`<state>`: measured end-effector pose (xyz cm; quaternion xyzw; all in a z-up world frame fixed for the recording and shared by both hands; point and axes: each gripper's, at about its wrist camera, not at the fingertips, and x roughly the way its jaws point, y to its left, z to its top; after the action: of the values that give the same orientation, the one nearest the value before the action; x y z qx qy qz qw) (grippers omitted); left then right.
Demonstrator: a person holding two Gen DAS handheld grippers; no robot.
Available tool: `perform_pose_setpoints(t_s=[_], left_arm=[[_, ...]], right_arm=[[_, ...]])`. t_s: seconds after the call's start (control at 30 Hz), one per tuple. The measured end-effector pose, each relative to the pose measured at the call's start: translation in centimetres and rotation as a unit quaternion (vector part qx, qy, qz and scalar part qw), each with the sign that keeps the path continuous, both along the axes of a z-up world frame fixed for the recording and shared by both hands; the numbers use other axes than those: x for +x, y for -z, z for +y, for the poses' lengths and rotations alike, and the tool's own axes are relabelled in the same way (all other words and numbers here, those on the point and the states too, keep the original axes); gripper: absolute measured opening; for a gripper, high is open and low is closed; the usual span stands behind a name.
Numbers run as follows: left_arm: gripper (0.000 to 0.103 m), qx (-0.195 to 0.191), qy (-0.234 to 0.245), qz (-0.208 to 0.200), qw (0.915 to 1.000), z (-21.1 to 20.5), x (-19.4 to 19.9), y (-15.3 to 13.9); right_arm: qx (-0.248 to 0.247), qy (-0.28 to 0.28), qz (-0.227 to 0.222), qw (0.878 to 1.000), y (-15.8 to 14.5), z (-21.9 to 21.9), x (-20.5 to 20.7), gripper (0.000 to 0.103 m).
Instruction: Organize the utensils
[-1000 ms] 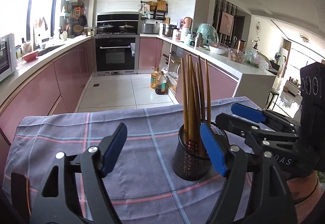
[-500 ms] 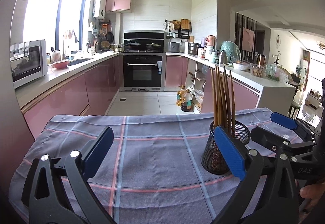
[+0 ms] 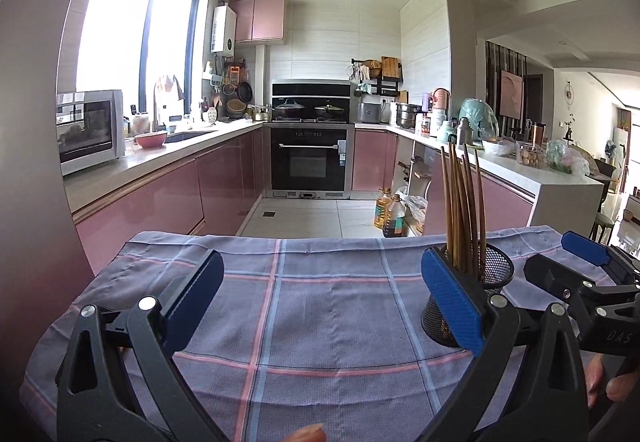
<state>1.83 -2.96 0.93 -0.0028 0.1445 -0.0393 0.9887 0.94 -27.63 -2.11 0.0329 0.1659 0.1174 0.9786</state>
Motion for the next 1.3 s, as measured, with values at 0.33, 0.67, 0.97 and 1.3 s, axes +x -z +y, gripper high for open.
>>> perform_pose_setpoints(t_s=[0.33, 0.67, 0.97, 1.3], left_arm=[[0.097, -0.011, -0.011, -0.008, 0.9998, 0.41, -0.63, -0.01], [0.097, -0.007, -0.015, -0.012, 0.9998, 0.49, -0.94, -0.04], [0.097, 0.0, -0.013, -0.012, 0.9998, 0.33, -0.92, -0.02], [0.097, -0.001, -0.013, -0.011, 0.9998, 0.18, -0.54, 0.07]], right_arm=[[-0.002, 0.007, -0.008, 1.0, 0.11, 0.0, -0.59, 0.096], [-0.004, 0.011, -0.012, 1.0, 0.1, 0.33, -0.87, 0.096], [-0.003, 0.012, -0.014, 1.0, -0.02, 0.3, -0.95, 0.096], [0.001, 0.011, -0.013, 1.0, 0.13, 0.13, -0.89, 0.096]])
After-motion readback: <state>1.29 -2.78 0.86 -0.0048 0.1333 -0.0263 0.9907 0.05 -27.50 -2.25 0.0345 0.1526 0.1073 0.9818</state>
